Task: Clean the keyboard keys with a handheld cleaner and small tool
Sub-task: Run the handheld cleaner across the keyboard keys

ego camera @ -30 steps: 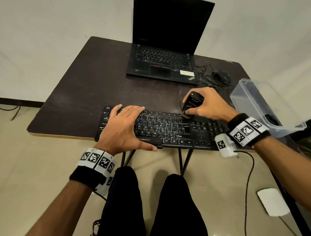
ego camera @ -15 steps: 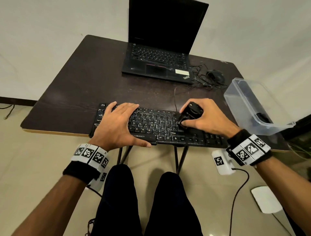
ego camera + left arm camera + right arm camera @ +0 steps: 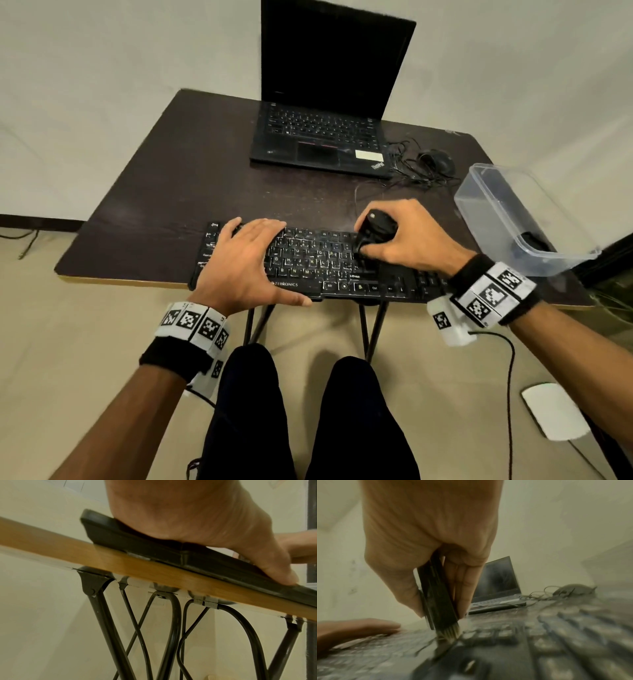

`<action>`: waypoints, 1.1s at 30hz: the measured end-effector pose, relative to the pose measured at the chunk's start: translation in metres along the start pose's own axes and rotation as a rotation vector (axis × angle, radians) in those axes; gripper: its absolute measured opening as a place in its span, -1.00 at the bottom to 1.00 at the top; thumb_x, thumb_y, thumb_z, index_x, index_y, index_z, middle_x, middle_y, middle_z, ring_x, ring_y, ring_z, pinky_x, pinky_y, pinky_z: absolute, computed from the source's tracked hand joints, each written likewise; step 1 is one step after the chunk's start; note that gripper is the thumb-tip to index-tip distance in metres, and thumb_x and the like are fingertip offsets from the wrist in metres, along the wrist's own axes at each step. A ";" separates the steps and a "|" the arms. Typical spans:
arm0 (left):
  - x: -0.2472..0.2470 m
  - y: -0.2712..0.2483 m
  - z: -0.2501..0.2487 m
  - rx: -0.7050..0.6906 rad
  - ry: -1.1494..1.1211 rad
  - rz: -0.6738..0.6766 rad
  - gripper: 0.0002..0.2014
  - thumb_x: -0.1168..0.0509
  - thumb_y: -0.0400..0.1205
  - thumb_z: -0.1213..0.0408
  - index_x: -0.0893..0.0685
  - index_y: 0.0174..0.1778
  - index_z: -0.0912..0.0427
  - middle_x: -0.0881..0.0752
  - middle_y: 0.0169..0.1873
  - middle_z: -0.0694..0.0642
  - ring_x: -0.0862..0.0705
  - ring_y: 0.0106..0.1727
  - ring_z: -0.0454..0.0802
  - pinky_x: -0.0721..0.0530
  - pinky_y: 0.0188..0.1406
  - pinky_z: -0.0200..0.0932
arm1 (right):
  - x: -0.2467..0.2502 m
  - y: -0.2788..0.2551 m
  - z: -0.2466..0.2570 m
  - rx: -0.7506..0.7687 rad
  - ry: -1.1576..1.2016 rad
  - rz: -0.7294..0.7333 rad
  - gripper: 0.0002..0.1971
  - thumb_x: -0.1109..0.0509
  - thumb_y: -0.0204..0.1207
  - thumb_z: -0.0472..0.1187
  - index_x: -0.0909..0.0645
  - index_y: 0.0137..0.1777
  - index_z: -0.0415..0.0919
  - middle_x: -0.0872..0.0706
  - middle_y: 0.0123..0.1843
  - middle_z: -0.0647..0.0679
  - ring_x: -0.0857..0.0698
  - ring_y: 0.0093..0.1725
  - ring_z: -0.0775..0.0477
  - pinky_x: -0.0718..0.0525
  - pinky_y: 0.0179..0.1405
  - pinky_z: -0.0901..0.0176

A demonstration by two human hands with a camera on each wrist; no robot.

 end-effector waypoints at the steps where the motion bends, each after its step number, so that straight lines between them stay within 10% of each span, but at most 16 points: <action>1: 0.002 0.000 0.000 -0.004 -0.004 -0.006 0.40 -0.27 0.06 -0.83 -0.40 0.71 0.06 -0.53 0.64 0.00 -0.41 0.71 -0.03 0.02 0.84 0.22 | -0.006 -0.004 0.008 0.031 0.011 0.041 -0.72 -0.72 0.30 -0.21 -0.79 -0.03 0.06 -0.84 -0.21 0.19 -0.80 -0.19 0.22 -0.72 -0.12 0.28; 12: 0.007 -0.011 -0.007 -0.115 0.015 -0.159 0.22 -0.31 0.22 -0.78 -0.63 0.55 0.17 -0.65 0.53 0.03 -0.60 0.56 0.01 -0.12 0.81 0.30 | -0.011 -0.013 0.003 -0.086 0.080 -0.008 -0.54 -0.73 0.25 -0.21 -0.67 0.10 0.11 -0.85 -0.17 0.16 -0.80 -0.20 0.11 -0.77 -0.09 0.07; 22: 0.008 -0.018 -0.009 -0.086 -0.027 -0.221 0.11 -0.35 0.23 -0.76 -0.70 0.46 0.08 -0.68 0.45 -0.07 -0.63 0.49 -0.07 -0.22 0.77 0.28 | -0.007 -0.013 -0.026 -0.195 0.157 -0.394 -0.26 -0.68 0.42 -0.23 -0.39 0.50 0.13 -0.86 -0.10 0.04 -0.78 -0.35 0.10 -0.80 -0.13 -0.05; 29: 0.007 -0.017 -0.006 -0.074 -0.004 -0.210 0.11 -0.36 0.23 -0.76 -0.69 0.48 0.06 -0.67 0.46 -0.08 -0.62 0.51 -0.09 -0.20 0.77 0.30 | -0.019 -0.029 0.004 -0.042 0.239 -0.229 -0.32 -0.70 0.38 -0.27 -0.55 0.43 0.19 -0.81 -0.04 0.12 -0.83 -0.13 0.09 -0.83 -0.07 0.05; 33: 0.006 -0.019 -0.007 -0.089 0.004 -0.209 0.10 -0.36 0.25 -0.74 -0.69 0.48 0.08 -0.68 0.46 -0.06 -0.63 0.50 -0.07 -0.20 0.76 0.34 | -0.002 -0.018 -0.017 -0.161 0.170 -0.379 -0.39 -0.68 0.35 -0.24 -0.60 0.37 0.18 -0.83 -0.06 0.10 -0.83 -0.11 0.00 -0.82 0.01 -0.12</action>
Point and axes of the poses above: each hand's wrist, its own y-axis towards the middle knuckle, its own x-axis out of the back of the hand, z = x × y, the point moved 6 cm from there along y, towards the middle knuckle
